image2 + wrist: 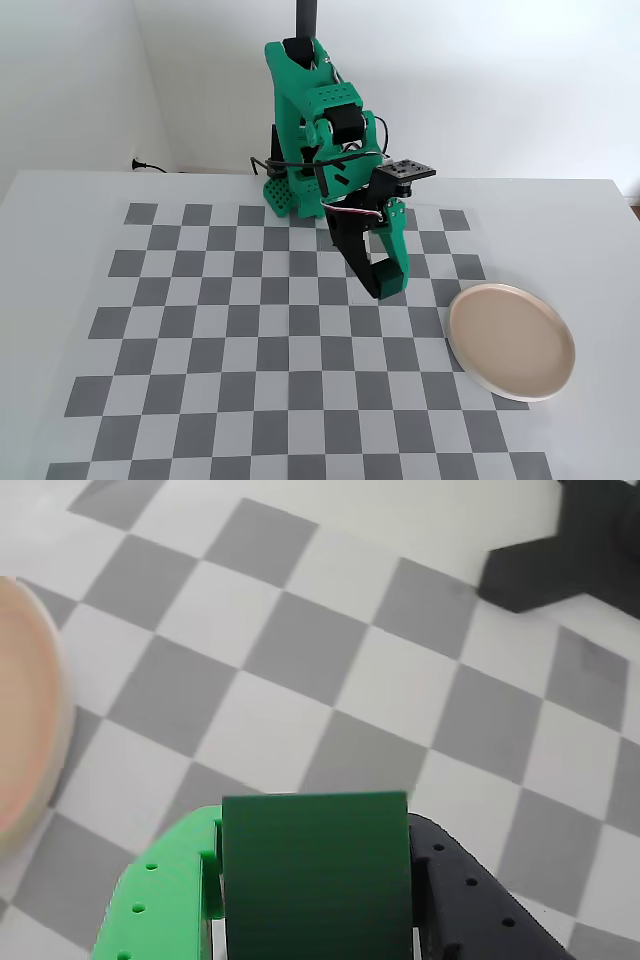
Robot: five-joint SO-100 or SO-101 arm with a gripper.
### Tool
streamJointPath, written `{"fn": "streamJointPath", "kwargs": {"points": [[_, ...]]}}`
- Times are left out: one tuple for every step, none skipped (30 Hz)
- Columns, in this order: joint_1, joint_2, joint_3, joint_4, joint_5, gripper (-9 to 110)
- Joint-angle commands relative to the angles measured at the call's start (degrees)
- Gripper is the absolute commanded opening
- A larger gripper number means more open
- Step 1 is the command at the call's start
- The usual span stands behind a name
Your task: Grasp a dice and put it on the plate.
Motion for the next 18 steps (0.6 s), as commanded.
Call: {"fn": "streamJointPath", "kwargs": {"points": [[-5.19,-2.46,-11.51,3.52,3.25,-4],[-6.15,-4.04,-13.18,3.96,4.13,-4],[-7.03,-5.54,-14.68,4.13,4.48,-4],[-7.82,-6.94,-15.82,4.31,4.66,-4],[-8.79,-8.26,-16.79,4.39,4.75,-4],[-9.76,-9.4,-17.58,4.39,4.83,-4],[-10.81,-10.63,-18.19,4.39,4.83,-4],[-11.87,-11.95,-18.81,4.13,5.1,-4],[-13.1,-13.18,-19.51,3.78,5.45,-4],[-14.24,-14.68,-20.57,3.69,5.89,-4],[-15.47,-16.44,-21.97,3.87,6.5,-4],[-16.61,-18.46,-23.91,4.39,7.12,-4],[-17.58,-20.74,-26.02,5.19,7.91,-4],[-18.63,-23.12,-28.48,6.15,8.7,-4],[-19.6,-25.93,-31.2,7.29,9.58,-4],[-20.48,-28.83,-33.84,8.17,10.11,-4],[-21.18,-31.64,-36.12,8.53,10.63,-4],[-21.88,-34.45,-38.41,8.7,10.99,-4]]}}
